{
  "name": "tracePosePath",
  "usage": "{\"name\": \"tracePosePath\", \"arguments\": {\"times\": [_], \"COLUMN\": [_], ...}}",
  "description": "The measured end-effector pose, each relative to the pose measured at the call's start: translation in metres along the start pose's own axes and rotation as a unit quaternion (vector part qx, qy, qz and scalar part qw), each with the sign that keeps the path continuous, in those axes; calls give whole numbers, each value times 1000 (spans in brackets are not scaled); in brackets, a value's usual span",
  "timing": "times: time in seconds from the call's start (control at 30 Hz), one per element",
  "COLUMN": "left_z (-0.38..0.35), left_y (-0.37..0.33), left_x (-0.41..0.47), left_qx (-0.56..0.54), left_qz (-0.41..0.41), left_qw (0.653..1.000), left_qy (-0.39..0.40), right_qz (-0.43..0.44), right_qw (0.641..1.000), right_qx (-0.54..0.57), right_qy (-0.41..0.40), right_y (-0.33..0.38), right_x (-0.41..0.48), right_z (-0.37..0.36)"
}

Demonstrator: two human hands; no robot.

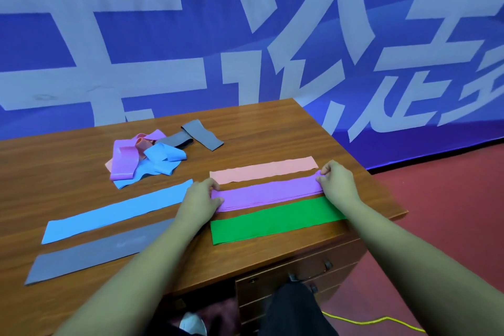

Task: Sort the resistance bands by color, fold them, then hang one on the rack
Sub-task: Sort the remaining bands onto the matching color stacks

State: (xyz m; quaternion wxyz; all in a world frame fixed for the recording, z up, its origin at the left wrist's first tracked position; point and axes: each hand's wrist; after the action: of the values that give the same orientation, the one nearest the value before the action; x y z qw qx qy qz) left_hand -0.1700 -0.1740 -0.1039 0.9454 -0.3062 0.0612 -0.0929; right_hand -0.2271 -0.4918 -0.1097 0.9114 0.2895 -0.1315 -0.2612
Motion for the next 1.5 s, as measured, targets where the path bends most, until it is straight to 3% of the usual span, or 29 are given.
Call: {"name": "tracePosePath", "arguments": {"times": [0.37, 0.6, 0.93, 1.1, 1.27, 1.5], "left_z": [6, 64, 94, 86, 81, 93], "left_y": [5, 51, 110, 132, 153, 154], "left_x": [-5, 20, 70, 90, 95, 93], "left_qx": [54, 55, 72, 72, 68, -17], "left_qz": [-53, -42, 14, 8, -27, -21], "left_qw": [996, 987, 986, 992, 991, 992], "left_qy": [-48, -143, -150, -100, -116, -123], "right_qz": [65, 172, 231, 261, 265, 267], "right_qw": [987, 983, 960, 951, 952, 951], "right_qx": [-142, -54, -40, -47, -39, 126], "right_qy": [-48, 45, 151, 159, 148, 89], "right_y": [9, 104, 236, 270, 272, 299], "right_x": [-10, -17, -14, -3, 5, 8], "right_z": [-2, -31, -135, -189, -222, -178]}}
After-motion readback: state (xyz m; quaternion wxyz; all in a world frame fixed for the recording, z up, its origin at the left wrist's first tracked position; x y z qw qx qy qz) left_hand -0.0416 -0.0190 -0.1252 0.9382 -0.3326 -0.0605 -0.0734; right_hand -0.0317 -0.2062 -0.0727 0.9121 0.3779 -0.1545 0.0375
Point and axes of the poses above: each hand's wrist, its own x-axis towards the middle knuckle, its own z-axis out of the back of the hand, y = z × x, and after that the axes turned 4 degrees about -x, right-handed
